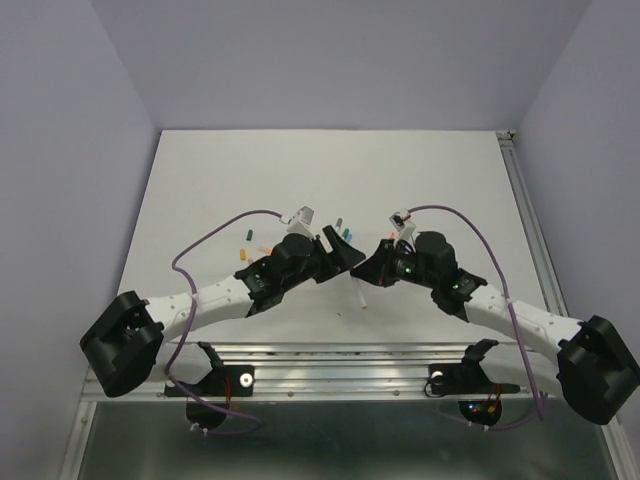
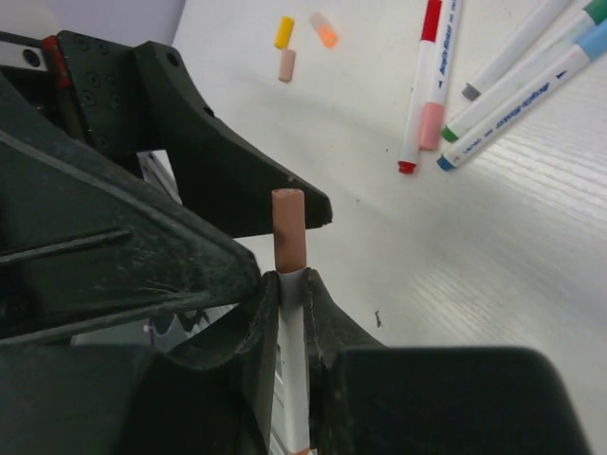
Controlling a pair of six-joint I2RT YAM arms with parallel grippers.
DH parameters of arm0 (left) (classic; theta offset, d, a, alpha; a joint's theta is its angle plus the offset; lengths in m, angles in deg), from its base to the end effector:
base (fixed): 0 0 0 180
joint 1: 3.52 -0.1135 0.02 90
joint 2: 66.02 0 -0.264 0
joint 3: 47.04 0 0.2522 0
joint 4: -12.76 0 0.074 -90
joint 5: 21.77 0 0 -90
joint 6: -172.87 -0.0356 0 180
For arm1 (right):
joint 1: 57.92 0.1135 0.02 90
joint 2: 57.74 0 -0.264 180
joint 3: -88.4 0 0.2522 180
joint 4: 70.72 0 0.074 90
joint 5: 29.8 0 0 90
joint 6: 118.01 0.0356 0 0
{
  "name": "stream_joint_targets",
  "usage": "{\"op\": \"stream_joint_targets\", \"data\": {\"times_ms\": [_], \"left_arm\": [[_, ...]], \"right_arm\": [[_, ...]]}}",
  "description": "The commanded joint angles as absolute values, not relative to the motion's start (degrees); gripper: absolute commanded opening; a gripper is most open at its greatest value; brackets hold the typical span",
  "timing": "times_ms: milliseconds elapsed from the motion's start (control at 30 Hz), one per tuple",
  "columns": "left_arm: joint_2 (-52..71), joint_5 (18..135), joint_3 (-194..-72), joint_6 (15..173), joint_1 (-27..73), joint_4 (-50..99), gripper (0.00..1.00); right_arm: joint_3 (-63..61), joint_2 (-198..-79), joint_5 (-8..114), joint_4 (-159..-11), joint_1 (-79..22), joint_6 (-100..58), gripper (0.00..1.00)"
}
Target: Open the pen caps
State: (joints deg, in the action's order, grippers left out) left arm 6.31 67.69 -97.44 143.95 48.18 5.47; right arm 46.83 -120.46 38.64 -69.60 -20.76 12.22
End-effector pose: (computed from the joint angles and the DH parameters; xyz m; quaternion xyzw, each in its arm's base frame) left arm 0.1737 -0.2194 0.2432 -0.0676 0.7885 -0.5070 0.3415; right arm 0.1793 0.1523 0.2205 -0.0856 0.8074 0.4717 0.3438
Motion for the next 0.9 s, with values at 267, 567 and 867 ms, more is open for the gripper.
{"op": "stream_joint_targets", "data": {"times_ms": [267, 567, 867], "left_arm": [[3.1, 63.9, -95.6, 147.6, 49.3, 3.1, 0.53], [3.3, 63.7, -96.5, 146.8, 49.7, 4.8, 0.37], [3.0, 62.3, -96.8, 146.3, 49.7, 6.9, 0.0]], "right_arm": [[41.1, -123.7, 38.6, -62.8, -17.6, 14.2, 0.02], [38.8, -125.0, 43.2, -63.1, -17.2, 16.0, 0.02], [38.0, -124.8, 44.2, -64.8, -17.2, 17.4, 0.09]]}}
